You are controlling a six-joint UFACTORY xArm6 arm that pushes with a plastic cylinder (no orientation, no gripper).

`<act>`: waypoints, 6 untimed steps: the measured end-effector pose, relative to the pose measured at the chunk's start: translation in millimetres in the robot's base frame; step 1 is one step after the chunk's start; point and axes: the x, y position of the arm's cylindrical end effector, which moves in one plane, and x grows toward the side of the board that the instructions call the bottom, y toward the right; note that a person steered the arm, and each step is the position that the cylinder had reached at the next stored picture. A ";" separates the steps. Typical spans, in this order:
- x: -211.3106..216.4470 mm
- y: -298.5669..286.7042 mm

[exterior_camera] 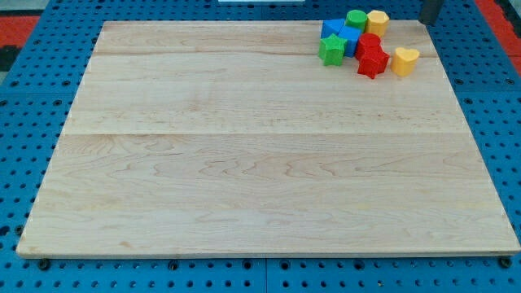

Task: Point at the yellow hexagon

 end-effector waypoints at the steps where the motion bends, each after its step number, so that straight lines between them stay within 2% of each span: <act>1: 0.9 -28.8; 3: 13.3 -115.7; 4: 41.3 -122.7; 5: 34.0 -100.7; 6: 1.1 -66.1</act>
